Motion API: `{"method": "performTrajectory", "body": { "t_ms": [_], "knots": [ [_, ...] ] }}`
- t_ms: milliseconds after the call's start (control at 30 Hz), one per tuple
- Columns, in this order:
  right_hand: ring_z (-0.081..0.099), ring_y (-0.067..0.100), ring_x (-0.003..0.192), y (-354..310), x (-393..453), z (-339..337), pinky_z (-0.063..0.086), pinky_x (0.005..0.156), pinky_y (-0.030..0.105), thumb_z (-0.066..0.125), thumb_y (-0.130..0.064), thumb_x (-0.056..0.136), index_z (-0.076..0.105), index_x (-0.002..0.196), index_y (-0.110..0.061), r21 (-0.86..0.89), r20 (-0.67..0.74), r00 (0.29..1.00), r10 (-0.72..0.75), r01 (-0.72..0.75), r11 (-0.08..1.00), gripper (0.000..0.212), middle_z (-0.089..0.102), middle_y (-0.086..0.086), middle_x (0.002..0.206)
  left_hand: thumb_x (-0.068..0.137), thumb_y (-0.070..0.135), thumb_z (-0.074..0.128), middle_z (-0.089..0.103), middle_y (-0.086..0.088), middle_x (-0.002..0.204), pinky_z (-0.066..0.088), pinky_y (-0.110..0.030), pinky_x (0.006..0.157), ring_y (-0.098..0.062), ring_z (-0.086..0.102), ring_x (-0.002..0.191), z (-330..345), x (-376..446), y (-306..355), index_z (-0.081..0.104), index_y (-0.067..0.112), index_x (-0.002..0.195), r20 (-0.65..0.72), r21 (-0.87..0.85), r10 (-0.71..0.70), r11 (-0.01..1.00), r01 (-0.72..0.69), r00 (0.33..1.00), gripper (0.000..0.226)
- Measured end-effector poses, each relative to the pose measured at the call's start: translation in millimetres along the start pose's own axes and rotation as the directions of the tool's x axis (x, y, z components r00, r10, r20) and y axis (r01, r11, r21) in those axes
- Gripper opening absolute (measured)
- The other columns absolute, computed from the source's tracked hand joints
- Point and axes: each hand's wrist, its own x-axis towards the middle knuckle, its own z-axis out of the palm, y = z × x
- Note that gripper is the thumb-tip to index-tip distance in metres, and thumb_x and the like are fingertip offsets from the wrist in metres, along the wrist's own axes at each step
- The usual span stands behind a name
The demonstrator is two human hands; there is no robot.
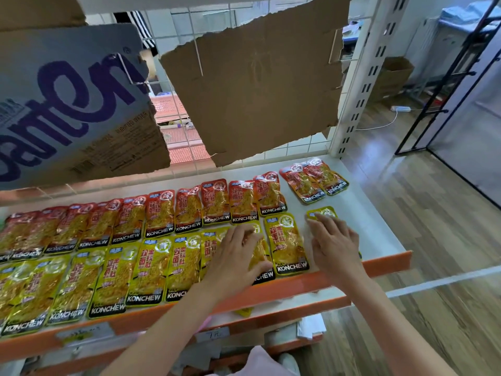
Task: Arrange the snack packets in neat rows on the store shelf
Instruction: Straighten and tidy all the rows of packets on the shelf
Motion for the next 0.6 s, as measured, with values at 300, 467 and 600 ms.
{"method": "performTrajectory", "body": {
  "t_ms": [300,467,600],
  "knots": [
    [0.019,0.009,0.133,12.0,0.0,-3.7,0.018,0.096,0.029,0.027,-0.031,0.091,0.037,0.138,-0.031,0.048,0.166,0.984,-0.063,0.056,0.997,0.049,0.025,-0.021,0.148,0.091,0.046,0.049,0.021,0.008,0.148,0.020,-0.031,0.114,-0.010,0.015,0.137,-5.9,5.2,12.0,0.030,0.027,0.142,0.021,-0.040,0.019,0.999,-0.018,1.000,0.058],
    [0.020,0.009,0.134,17.0,3.0,-7.7,0.019,0.098,0.027,0.044,-0.015,0.092,0.034,0.141,-0.029,0.088,0.189,0.972,-0.142,0.127,0.988,0.051,0.023,-0.020,0.149,0.090,0.056,0.043,-0.005,0.014,0.156,0.006,-0.034,0.117,-0.010,-0.004,0.144,6.3,23.4,37.7,0.016,0.033,0.148,0.145,0.066,0.108,0.991,-0.118,0.984,0.068],
    [0.020,0.009,0.136,19.2,3.2,-10.4,0.019,0.101,0.027,0.042,-0.015,0.092,0.032,0.142,-0.028,0.061,0.191,0.955,-0.225,0.218,0.974,0.053,0.022,-0.019,0.150,0.088,0.057,0.047,0.001,0.016,0.156,0.012,-0.035,0.116,-0.010,0.001,0.143,12.6,22.0,38.4,0.021,0.035,0.146,0.133,0.075,0.047,0.996,-0.058,0.990,0.068]
  ]
}}
